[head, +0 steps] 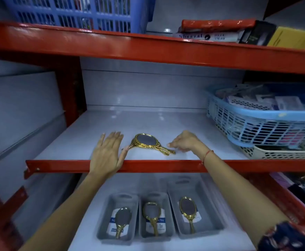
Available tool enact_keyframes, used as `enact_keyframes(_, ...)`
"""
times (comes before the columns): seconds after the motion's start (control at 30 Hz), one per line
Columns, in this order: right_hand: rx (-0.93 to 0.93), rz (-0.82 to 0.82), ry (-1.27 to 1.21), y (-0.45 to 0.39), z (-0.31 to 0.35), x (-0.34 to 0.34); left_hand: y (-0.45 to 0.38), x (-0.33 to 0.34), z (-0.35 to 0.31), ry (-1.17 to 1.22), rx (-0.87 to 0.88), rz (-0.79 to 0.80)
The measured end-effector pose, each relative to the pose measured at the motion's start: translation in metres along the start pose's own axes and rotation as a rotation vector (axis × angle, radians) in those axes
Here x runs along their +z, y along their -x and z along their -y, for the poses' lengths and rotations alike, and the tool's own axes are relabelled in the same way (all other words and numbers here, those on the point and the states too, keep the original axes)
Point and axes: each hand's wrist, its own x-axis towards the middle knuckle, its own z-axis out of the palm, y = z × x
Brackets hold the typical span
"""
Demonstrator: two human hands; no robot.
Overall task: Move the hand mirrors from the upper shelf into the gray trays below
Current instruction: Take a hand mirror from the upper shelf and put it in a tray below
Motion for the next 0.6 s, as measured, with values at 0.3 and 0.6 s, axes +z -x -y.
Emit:
enact_keyframes(0.3,0.090,0.148,-0.014,-0.019,0.011,0.011,0.000,0.015,0.004,-0.167,0.093,-0.205)
enact_keyframes(0.6,0.139,0.285,-0.197,-0.011,0.014,0.001,0.001,0.012,0.001,-0.165,0.096,-0.228)
